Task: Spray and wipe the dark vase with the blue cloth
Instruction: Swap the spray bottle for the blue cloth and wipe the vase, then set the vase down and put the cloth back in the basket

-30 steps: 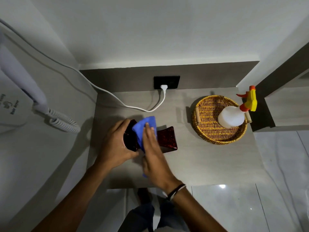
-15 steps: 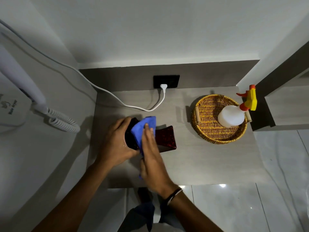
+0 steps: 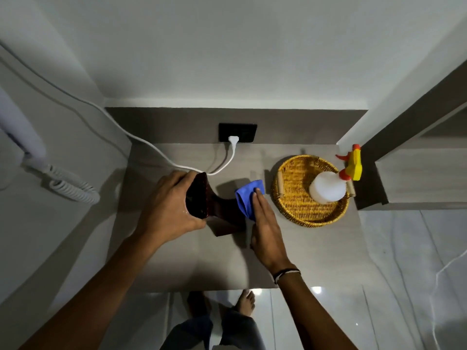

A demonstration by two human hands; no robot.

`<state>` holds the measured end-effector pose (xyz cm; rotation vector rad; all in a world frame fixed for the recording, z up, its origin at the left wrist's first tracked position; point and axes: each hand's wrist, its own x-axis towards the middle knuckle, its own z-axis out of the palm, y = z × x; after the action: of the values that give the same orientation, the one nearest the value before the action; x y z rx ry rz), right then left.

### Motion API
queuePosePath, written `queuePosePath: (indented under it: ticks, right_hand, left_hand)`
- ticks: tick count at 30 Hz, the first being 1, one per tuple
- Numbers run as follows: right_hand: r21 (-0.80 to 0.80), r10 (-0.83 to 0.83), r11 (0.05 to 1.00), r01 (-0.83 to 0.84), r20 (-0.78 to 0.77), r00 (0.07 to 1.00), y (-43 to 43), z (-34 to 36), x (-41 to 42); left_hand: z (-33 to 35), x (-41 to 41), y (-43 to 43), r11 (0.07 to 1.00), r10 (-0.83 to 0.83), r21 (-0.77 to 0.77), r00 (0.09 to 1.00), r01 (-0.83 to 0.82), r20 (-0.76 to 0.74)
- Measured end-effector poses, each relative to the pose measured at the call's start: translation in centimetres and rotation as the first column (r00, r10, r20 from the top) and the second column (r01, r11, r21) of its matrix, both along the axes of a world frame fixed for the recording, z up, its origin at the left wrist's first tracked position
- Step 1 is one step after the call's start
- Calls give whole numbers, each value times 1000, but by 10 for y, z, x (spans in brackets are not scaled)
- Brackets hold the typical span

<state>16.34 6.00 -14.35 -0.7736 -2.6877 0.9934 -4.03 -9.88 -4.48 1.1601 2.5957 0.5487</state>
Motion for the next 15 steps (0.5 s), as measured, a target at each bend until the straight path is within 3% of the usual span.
queuePosePath:
  ticks: [4,8,11,15]
  right_hand:
    - [140,-79,986,85,-53,996,36,12,-5]
    - [309,-189,934,179,2,982,89,13,-5]
    - [329,-221,929,167,136,966,123,-4,-7]
    - [240,-102,971,4,394,913,143,-42,-4]
  left_hand:
    - [3,6,27,996,-71,-50,997,69,-29]
    - [9,12,51,998,-39,-42,997,42,62]
    - [7,18,62,998,-65,-14,996,66,69]
    - [-5,28,68,995,-98,-4,995,98,36]
